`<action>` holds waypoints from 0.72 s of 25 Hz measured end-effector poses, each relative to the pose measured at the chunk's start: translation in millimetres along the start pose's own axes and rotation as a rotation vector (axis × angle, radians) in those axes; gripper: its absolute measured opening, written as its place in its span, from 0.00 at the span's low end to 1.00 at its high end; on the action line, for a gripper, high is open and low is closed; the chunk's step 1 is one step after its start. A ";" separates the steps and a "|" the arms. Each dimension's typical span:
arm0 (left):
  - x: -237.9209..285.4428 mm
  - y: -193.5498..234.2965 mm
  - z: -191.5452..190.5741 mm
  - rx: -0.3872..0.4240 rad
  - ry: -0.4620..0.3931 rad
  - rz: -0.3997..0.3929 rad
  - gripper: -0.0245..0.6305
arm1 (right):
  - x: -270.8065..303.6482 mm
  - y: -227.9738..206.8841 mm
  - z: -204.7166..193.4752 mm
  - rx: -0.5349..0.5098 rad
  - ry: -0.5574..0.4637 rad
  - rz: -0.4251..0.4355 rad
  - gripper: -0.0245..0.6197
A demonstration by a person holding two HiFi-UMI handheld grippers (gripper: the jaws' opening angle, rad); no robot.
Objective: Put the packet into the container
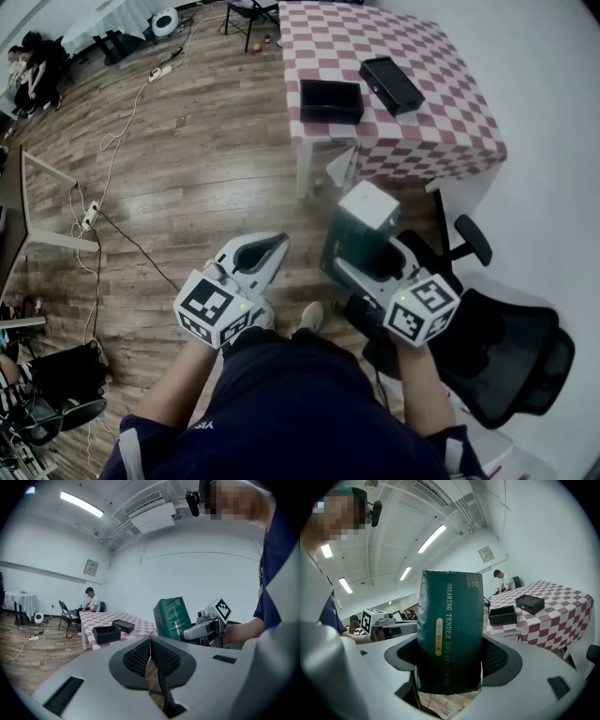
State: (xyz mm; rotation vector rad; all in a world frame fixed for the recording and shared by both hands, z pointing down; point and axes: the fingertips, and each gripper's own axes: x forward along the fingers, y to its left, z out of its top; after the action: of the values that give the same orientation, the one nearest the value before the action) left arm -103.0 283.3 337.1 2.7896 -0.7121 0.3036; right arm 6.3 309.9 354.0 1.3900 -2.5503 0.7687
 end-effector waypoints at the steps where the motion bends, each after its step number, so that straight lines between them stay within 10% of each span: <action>1: 1.5 0.1 0.6 0.001 0.000 0.000 0.08 | 0.4 -1.2 0.0 0.002 0.001 0.002 0.65; 18: 22.8 -26.3 -0.6 0.002 0.001 0.044 0.08 | -33.5 -43.3 -1.3 0.048 -0.030 0.009 0.65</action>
State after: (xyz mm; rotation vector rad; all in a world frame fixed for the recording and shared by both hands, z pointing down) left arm -70.6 295.8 338.7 2.7783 -0.7741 0.3142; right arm 60.4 316.4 359.4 1.4156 -2.5784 0.8217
